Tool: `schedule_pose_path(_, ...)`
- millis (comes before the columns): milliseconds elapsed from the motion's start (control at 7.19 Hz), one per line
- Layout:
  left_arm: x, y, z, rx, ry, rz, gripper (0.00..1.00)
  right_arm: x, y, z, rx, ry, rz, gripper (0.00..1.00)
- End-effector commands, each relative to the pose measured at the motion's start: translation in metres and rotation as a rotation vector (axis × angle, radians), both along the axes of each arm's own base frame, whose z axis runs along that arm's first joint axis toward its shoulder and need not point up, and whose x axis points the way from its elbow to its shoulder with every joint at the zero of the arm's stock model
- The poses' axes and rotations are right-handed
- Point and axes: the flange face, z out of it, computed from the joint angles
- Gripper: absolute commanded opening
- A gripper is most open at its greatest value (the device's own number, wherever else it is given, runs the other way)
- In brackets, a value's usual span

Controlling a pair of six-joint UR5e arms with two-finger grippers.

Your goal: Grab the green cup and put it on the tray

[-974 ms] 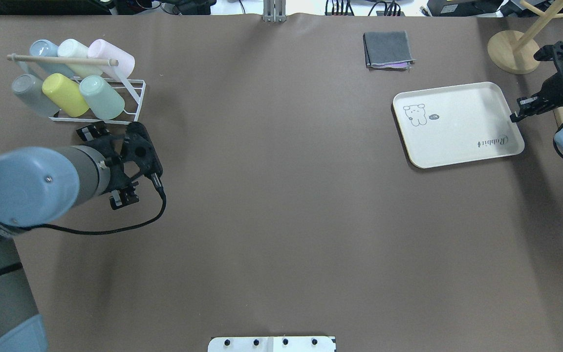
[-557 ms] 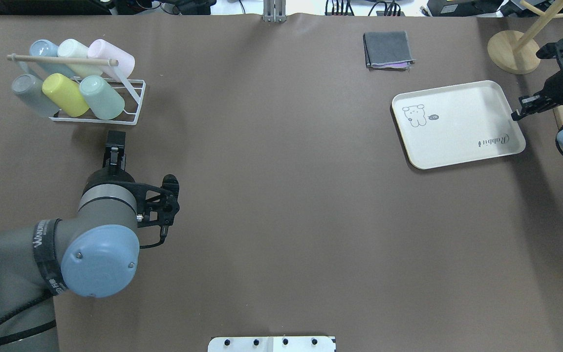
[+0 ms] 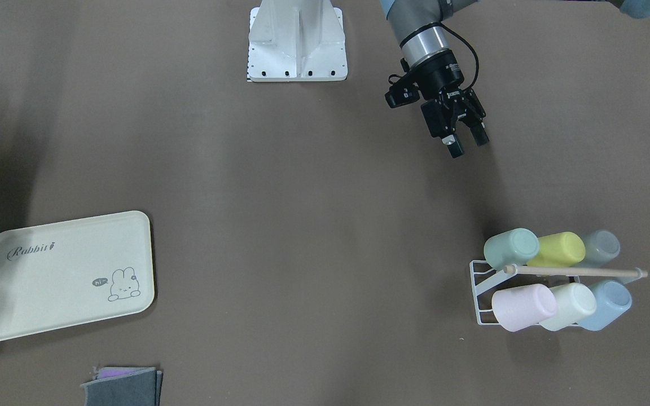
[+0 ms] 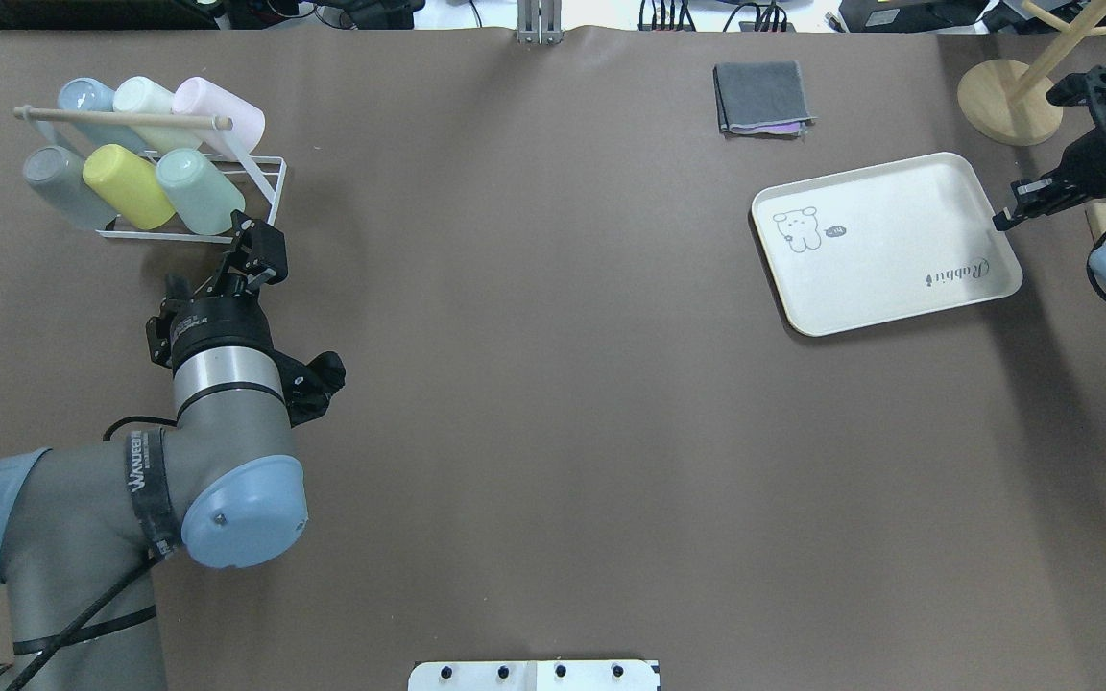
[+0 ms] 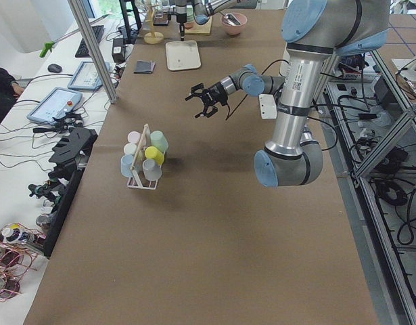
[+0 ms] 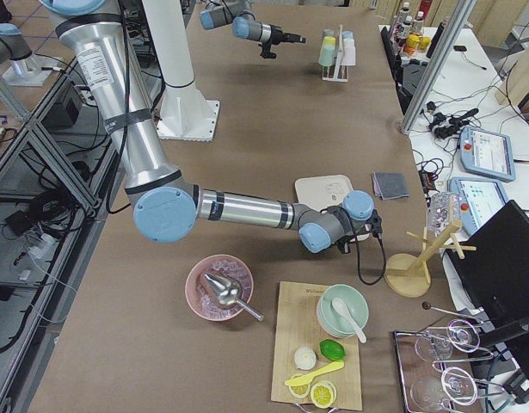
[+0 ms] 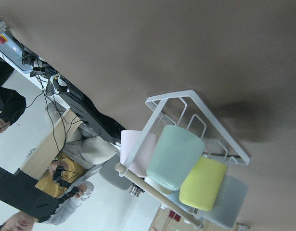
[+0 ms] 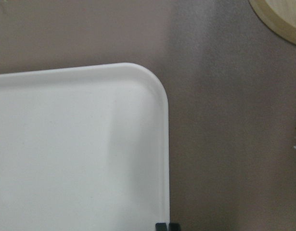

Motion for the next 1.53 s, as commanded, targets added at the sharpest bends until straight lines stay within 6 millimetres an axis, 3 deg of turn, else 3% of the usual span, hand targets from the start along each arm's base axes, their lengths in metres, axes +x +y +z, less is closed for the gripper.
schedule_pose_path(0, 0.012, -0.053, 0.055, 0.034, -0.166, 0.055, 0.98, -0.01, -0.003, -0.044, -0.04, -0.026, 0.044, 0.0)
schedule_pose_path(278, 0.003, -0.07, 0.116, 0.031, -0.234, 0.081, 0.98, -0.046, 0.004, -0.096, -0.098, -0.071, 0.084, 0.0)
schedule_pose_path(418, 0.005, -0.069, 0.143, 0.015, -0.261, 0.086, 0.98, -0.069, 0.009, -0.125, -0.142, -0.094, 0.112, 0.0)
schedule_pose_path(557, 0.006, -0.064, 0.153, 0.008, -0.281, 0.097, 0.98, -0.094, 0.016, -0.156, -0.153, -0.109, 0.135, 0.0)
schedule_pose_path(835, 0.019, -0.063, 0.175, -0.013, -0.399, 0.146, 0.98, -0.163, 0.052, -0.207, -0.158, -0.12, 0.17, 0.0)
schedule_pose_path(1113, 0.038, -0.058, 0.164, 0.028, -0.451, 0.157, 0.98, -0.229, 0.072, -0.258, -0.162, -0.152, 0.16, 0.0)
schedule_pose_path(1253, 0.048, -0.058, 0.151, 0.039, -0.434, 0.162, 0.98, -0.255, 0.085, -0.288, -0.191, -0.182, 0.182, 0.0)
schedule_pose_path(1392, 0.052, -0.058, 0.149, 0.043, -0.43, 0.163, 0.98, -0.269, 0.111, -0.31, -0.178, -0.209, 0.197, 0.0)
